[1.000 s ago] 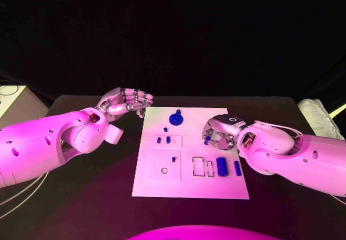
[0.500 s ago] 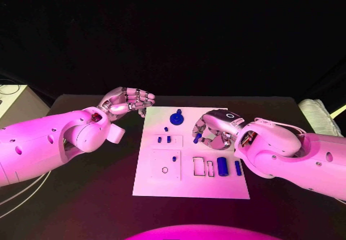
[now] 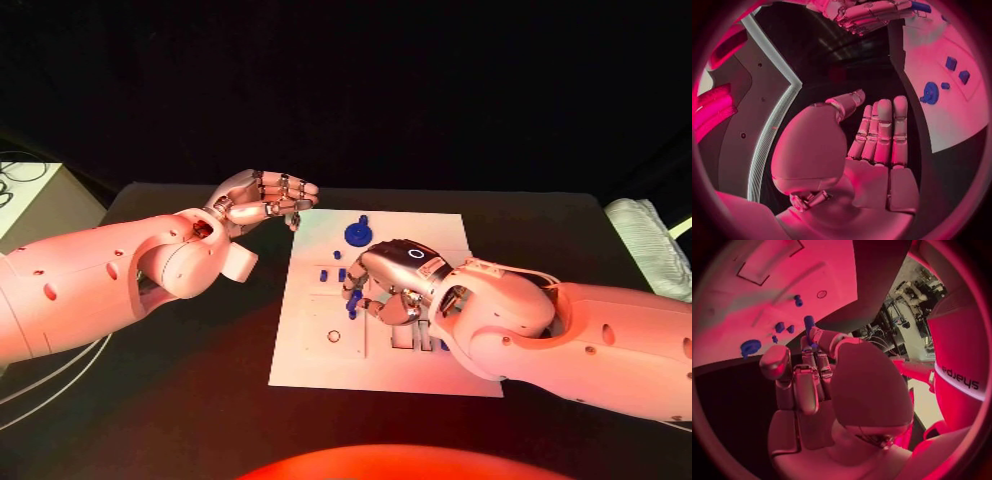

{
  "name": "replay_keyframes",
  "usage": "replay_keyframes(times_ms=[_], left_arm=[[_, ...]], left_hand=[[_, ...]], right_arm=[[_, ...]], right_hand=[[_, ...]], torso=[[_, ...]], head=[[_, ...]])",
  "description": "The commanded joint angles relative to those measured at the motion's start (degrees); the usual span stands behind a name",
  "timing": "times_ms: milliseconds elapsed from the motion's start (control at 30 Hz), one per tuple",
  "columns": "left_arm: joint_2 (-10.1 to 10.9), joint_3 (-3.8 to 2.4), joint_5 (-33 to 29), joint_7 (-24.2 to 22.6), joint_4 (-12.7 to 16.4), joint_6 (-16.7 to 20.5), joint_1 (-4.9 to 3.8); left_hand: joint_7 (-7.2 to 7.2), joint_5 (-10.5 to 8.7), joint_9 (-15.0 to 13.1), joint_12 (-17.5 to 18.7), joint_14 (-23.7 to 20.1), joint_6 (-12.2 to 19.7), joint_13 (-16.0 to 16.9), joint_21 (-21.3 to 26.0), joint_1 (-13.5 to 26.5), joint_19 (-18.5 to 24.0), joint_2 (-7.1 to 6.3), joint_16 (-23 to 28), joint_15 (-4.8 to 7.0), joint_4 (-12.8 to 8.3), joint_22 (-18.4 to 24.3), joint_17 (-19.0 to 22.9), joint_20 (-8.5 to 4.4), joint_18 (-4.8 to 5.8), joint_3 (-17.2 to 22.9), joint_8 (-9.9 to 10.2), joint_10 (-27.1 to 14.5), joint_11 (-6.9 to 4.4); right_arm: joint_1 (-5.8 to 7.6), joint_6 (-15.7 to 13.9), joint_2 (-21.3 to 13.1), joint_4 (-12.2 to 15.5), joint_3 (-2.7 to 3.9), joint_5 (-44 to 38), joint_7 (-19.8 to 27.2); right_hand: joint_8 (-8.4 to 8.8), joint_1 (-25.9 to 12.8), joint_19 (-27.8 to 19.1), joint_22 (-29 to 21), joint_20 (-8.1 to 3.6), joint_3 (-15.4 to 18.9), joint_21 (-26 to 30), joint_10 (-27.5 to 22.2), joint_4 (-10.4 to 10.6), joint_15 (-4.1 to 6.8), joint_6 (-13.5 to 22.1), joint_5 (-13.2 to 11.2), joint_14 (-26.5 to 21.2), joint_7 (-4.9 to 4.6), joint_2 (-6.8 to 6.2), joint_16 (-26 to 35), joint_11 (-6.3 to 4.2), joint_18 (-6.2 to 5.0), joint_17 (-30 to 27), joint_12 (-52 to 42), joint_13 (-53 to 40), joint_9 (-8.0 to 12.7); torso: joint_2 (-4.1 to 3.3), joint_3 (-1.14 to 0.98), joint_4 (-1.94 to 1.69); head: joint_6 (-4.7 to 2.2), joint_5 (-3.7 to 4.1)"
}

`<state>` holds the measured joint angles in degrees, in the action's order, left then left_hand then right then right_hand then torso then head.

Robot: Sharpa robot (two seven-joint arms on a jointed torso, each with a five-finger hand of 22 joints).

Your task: Assemble the parts on the task board

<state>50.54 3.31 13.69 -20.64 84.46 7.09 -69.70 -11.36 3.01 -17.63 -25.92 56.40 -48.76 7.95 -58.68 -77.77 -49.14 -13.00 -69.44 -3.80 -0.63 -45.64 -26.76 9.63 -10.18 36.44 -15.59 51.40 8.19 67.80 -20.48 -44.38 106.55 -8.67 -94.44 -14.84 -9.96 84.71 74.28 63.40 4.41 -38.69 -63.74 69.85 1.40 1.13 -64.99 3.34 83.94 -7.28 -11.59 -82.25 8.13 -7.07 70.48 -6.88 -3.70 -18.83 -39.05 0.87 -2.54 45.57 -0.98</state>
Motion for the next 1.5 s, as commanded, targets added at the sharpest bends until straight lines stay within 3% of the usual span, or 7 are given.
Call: replay_keyframes(times_ms=[33,200,667,1167,1500], left_arm=[[-0.2,-0.05,0.0,-0.3,0.1,-0.7,0.03],[-0.4,-0.05,0.0,-0.3,0.1,-0.7,0.03],[-0.5,-0.05,0.0,-0.2,0.1,-0.9,0.04],[-0.4,-0.05,0.0,0.0,0.0,-0.9,0.04],[-0.3,-0.05,0.0,0.1,0.1,-0.9,0.04]], left_hand=[[-0.16,0.14,-0.1,-0.2,0.3,-0.3,0.1,0.3,0.0,-0.4,0.56,0.3,-0.19,0.0,0.1,0.1,0.01,-0.42,-0.3,-0.3,-0.3,-0.06],[-0.16,0.14,-0.1,-0.2,0.3,-0.3,0.1,0.3,0.0,-0.4,0.56,0.3,-0.19,0.0,0.1,0.1,0.01,-0.42,-0.3,-0.3,-0.3,-0.06],[-0.16,0.14,-0.1,-0.2,0.3,-0.3,0.1,0.3,0.0,-0.4,0.56,0.3,-0.19,0.0,0.1,0.1,0.01,-0.42,-0.3,-0.3,-0.3,-0.06],[-0.16,0.14,-0.1,-0.2,0.3,-0.3,0.1,0.3,0.0,-0.4,0.56,0.3,-0.19,0.0,0.1,0.1,0.01,-0.42,-0.3,-0.3,-0.3,-0.06],[-0.18,0.14,-0.1,-0.3,0.2,-0.3,0.1,0.4,0.0,-0.5,0.58,0.3,-0.22,0.0,0.2,0.1,0.02,-0.41,-0.4,-0.3,-0.5,-0.03]], right_arm=[[-1.02,-0.4,1.4,-0.9,-0.18,-2.4,0.7],[-2.72,-0.3,3.7,-2.4,-0.42,-3.3,0.8],[-4.93,0.0,6.2,-4.6,-0.84,-4.2,0.8],[-5.31,0.8,5.9,-4.9,-0.93,-5.3,0.3],[-5.32,4.0,6.2,-5.3,-1.04,-5.7,-0.1]], right_hand=[[-0.16,-0.2,-0.5,-0.1,-0.12,-0.7,0.0,6.0,-0.9,0.33,-0.2,0.4,2.3,-0.23,0.6,-0.2,-4.99,0.3,-0.1,-0.3,-3.5,-0.1],[-0.16,-0.2,-0.5,-0.1,-0.12,-0.7,0.0,6.0,-0.9,0.33,-0.2,0.4,2.3,-0.23,0.6,-0.2,-4.99,0.3,-0.1,-0.3,-3.5,-0.1],[-0.16,-0.3,-0.6,-0.1,-0.13,-0.9,0.1,6.0,-1.1,0.32,-0.2,0.5,2.3,-0.24,0.61,-0.3,-5.0,0.26,0.0,-0.2,-3.6,-0.1],[-0.16,-0.4,-0.7,-0.2,-0.13,-0.9,0.2,6.0,-1.2,0.32,-0.2,0.6,2.3,-0.25,0.61,-0.3,-4.99,0.24,-0.1,-0.2,-3.6,-0.2],[-0.19,-0.7,-0.8,-0.2,-0.12,-1.1,0.2,6.1,-1.4,0.31,-0.2,0.7,2.3,-0.25,0.6,-0.3,-4.99,0.22,-0.1,-0.1,-3.7,-0.2]], torso=[[-0.07,0.02,-0.11],[-0.1,-0.02,-0.07],[-0.11,-0.11,0.01],[-0.09,-0.09,0.01],[-0.12,-0.04,-0.03]], head=[[0.14,-0.38],[0.22,-0.65],[0.79,-1.13],[1.07,-1.24],[1.23,-1.23]])
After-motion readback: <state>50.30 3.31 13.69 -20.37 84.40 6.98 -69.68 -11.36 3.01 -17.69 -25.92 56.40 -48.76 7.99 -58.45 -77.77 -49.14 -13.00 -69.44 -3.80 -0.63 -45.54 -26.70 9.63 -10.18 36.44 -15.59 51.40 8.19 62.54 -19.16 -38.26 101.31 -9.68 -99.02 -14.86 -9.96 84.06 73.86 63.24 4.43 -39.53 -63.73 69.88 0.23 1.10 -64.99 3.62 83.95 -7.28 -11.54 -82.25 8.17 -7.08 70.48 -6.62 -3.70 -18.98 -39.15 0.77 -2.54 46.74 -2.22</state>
